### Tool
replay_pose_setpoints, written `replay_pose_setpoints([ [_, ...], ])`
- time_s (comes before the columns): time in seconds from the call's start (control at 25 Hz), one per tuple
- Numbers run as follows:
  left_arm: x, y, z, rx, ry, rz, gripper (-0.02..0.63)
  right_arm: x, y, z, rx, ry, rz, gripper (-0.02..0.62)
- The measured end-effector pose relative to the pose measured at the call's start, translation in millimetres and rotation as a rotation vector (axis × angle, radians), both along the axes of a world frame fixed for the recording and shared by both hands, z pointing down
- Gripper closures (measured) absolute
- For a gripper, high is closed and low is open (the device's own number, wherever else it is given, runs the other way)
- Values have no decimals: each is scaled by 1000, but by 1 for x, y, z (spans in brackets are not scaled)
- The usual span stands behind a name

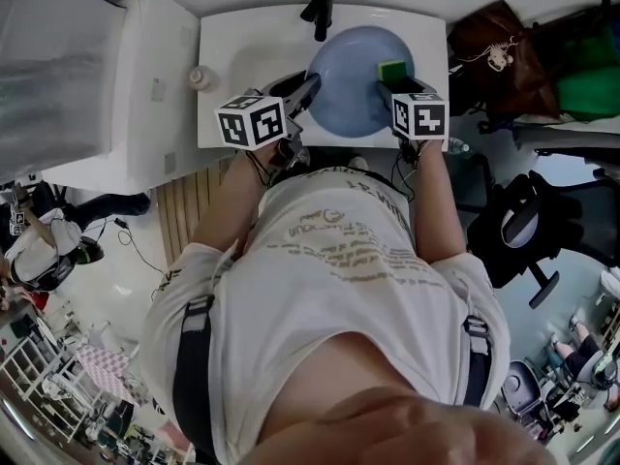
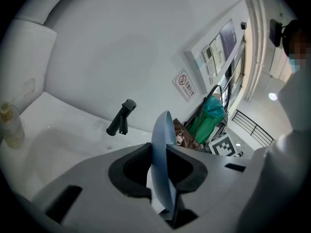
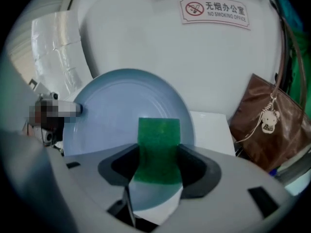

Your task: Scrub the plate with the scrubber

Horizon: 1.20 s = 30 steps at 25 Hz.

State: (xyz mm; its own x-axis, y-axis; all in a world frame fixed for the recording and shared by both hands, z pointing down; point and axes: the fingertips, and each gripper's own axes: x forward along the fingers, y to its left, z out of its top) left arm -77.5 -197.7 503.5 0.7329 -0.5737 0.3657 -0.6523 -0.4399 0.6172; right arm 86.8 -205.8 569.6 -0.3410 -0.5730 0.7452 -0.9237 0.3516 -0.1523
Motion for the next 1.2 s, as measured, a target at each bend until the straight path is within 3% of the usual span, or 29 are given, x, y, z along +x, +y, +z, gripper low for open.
replay_pose_setpoints([
  [0.12, 3, 2, -3, 26, -16, 30, 531, 7, -4, -3, -27, -44, 39, 354],
  [0.32, 5, 2, -5, 57, -50, 66, 531, 0, -11, -11, -1, -34, 7, 353],
  [0.72, 5, 3, 3, 40, -58, 72, 531, -23, -16, -20, 75, 75, -141, 353],
  [1.2, 4, -1, 14, 17, -82, 37, 531, -88, -1, -25, 81, 96, -289, 353],
])
